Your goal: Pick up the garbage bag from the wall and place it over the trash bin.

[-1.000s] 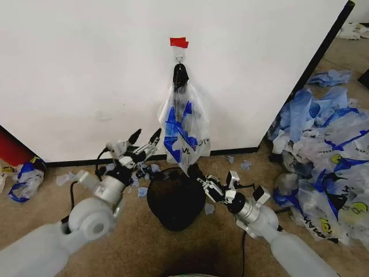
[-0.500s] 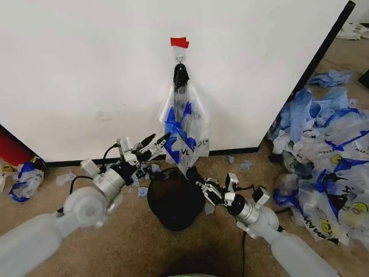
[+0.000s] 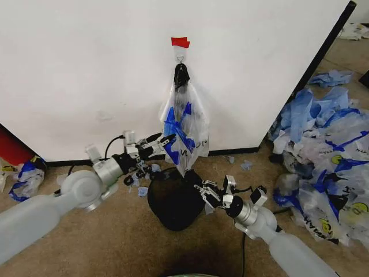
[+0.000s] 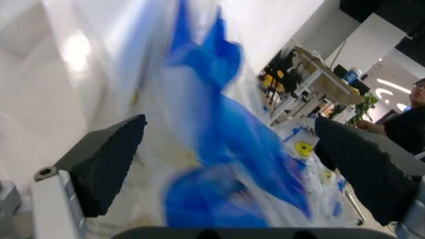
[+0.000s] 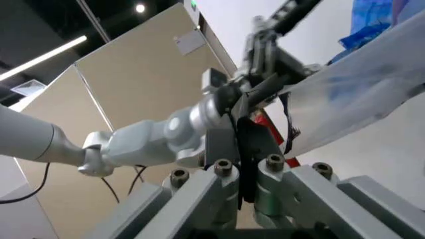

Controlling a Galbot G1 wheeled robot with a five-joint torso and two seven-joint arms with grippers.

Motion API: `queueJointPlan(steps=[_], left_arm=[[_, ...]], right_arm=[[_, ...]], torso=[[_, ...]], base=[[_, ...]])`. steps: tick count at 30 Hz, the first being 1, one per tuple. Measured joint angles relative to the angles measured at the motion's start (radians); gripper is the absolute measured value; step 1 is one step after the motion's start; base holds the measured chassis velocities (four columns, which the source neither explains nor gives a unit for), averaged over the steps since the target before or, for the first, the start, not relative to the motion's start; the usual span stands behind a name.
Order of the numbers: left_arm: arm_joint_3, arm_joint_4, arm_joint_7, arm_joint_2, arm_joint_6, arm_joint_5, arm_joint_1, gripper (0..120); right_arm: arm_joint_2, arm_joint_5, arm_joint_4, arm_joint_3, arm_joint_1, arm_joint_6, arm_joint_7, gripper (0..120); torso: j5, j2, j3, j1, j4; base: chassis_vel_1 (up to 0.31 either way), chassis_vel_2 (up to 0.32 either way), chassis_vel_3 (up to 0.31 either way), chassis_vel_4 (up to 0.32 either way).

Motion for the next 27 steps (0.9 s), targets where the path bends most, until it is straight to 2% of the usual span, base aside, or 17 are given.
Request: queueJointPlan(steps=[6, 17, 19, 27], left_arm=[[0.015, 0.042, 0.042, -0.005, -0.01, -0.007, -0.021, 100], [-0.006, 0.01, 0.103, 0.007, -0.002, -0.039, 0.023, 99], [0.0, 0.01, 0.111, 0.005, 0.001, -0.039, 0.021, 95], [0.033, 0.033, 0.125, -0.005, 0.005, -0.036, -0.017, 92]], right_arm=[[0.007, -0.011, -0.002, 0.002, -0.008, 0.004, -0.005, 0], [0.01, -0.016, -0.024, -0.008, 0.006, 0.01, -0.006, 0], [0.007, -0.016, -0.024, -0.008, 0.005, 0.011, -0.005, 0], [-0.004, -0.016, -0.021, -0.003, 0.0, 0.017, -0.001, 0]], torso=[[0.0003, 0.0, 0.0, 0.0, 0.0004], [0.0005, 0.0, 0.0, 0.0, 0.0005], [0.0005, 0.0, 0.0, 0.0, 0.0005], [0.0004, 0.0, 0.0, 0.0, 0.0003]], base=[[0.0, 0.0, 0.0, 0.0], [0.0, 0.0, 0.0, 0.0], [0.0, 0.0, 0.0, 0.0], [0.0, 0.0, 0.0, 0.0]])
